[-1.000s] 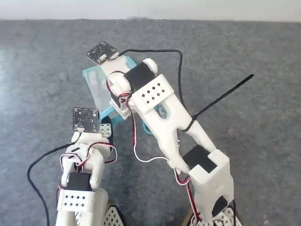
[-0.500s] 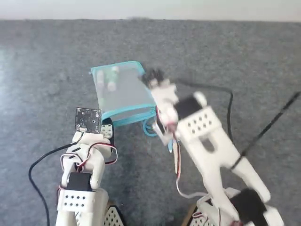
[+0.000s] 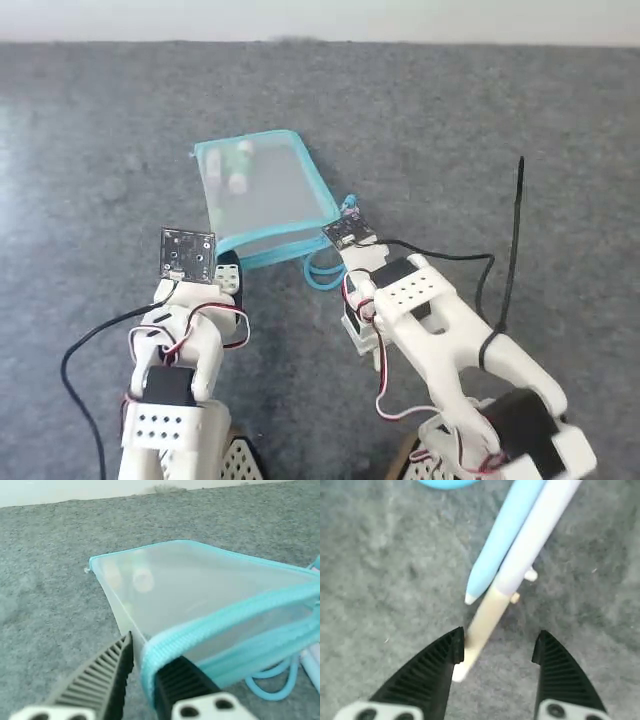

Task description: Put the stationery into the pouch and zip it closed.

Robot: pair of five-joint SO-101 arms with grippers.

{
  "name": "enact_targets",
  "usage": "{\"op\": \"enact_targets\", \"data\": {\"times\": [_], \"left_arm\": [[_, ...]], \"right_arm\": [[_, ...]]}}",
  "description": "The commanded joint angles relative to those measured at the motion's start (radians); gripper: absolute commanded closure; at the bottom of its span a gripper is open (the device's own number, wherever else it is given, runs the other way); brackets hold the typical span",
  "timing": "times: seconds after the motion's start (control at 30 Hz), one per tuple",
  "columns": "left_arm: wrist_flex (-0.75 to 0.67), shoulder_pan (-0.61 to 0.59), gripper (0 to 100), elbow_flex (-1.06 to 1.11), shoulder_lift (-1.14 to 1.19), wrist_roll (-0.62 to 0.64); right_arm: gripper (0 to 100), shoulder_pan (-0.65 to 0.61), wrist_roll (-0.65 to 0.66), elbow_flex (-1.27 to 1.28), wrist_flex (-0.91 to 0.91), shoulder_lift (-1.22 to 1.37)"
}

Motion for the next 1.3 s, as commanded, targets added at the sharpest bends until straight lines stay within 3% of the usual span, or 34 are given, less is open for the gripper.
{"op": "enact_targets", "data": {"times": [0.0,0.17,0.33,0.57,0.8,0.9,1.03,1.27], "left_arm": [[-0.009,0.014,99,-0.013,-0.012,-0.012],[-0.009,0.014,99,-0.012,-0.012,-0.012],[-0.009,0.014,99,-0.012,-0.012,-0.012],[-0.029,0.014,99,-0.01,-0.009,-0.012],[-0.028,0.014,99,-0.01,-0.006,-0.012],[-0.028,0.014,99,-0.01,-0.006,-0.012],[-0.028,0.014,99,-0.01,-0.006,-0.012],[-0.028,0.014,99,-0.01,-0.008,-0.012]], "right_arm": [[77.1,0.01,-0.02,-0.006,-0.028,0.025],[78.9,0.016,-0.02,0.0,-0.022,0.077],[99.5,0.018,0.012,-0.011,-0.03,0.099],[99.1,0.102,0.173,-0.048,0.07,0.025],[99.1,0.308,0.284,-0.305,0.394,-0.232],[99.1,0.289,0.305,-0.42,0.53,-0.321],[99.1,0.153,0.367,-0.569,0.728,-0.338],[99.1,-0.077,0.319,-0.603,0.739,-0.252]]}}
